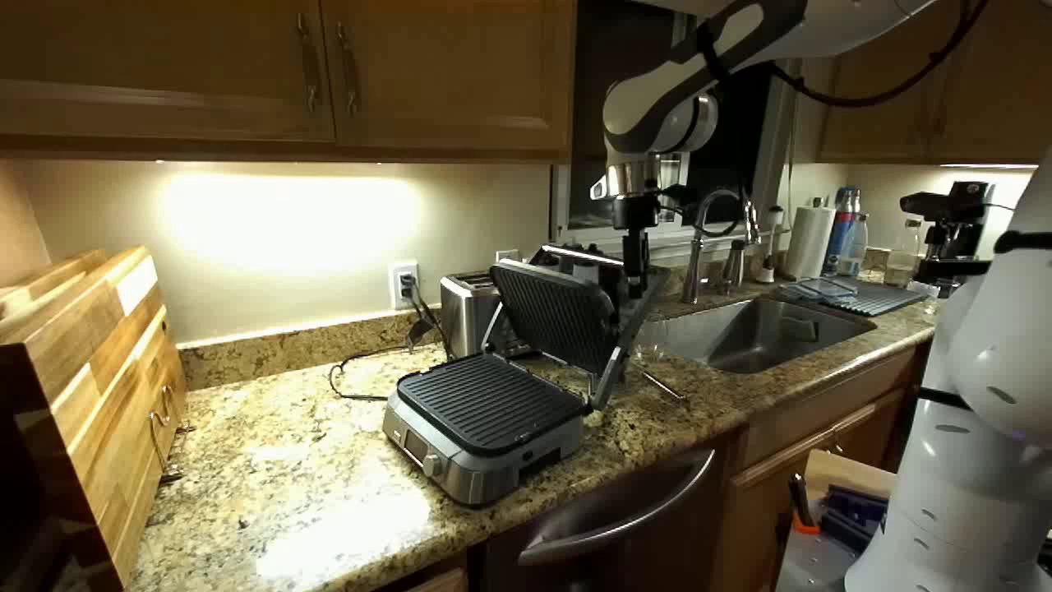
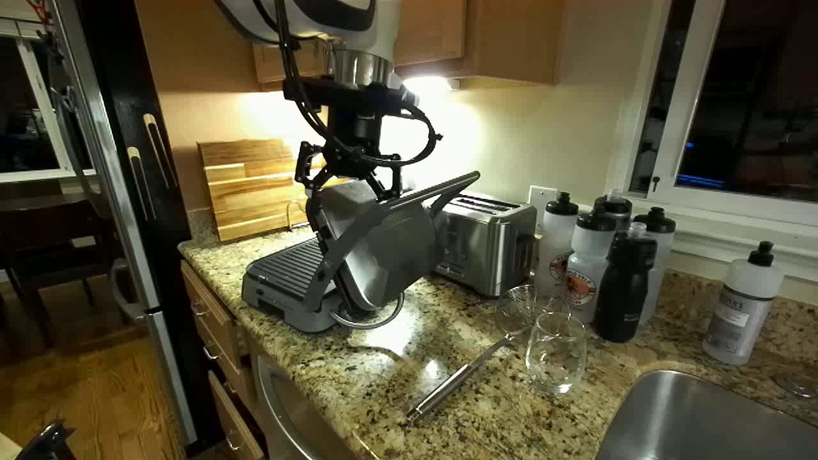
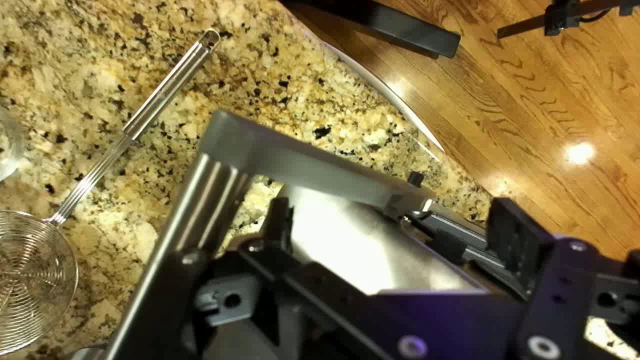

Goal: Close the sandwich maker

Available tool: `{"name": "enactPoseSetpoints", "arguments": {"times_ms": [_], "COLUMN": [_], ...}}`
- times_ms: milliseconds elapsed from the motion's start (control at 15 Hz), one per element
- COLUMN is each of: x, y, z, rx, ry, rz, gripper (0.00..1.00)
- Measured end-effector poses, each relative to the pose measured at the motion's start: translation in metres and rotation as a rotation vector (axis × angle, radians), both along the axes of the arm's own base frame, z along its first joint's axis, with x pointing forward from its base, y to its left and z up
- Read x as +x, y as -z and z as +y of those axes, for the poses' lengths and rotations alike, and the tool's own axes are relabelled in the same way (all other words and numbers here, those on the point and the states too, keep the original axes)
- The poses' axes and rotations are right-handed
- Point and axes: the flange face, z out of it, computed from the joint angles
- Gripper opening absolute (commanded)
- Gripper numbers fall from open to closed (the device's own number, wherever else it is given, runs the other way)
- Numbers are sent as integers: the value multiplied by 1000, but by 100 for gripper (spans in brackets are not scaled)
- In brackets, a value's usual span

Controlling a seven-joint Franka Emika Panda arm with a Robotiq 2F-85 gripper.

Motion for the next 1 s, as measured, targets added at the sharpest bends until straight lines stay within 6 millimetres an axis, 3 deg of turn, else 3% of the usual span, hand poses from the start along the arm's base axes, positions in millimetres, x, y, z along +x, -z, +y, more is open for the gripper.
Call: {"name": "enactPoseSetpoints", "arguments": {"times_ms": [1000], "x": [1], "y": [-2], "z": [2], "rx": [4], "ry": [1], "rz": [-5], "gripper": [100]}}
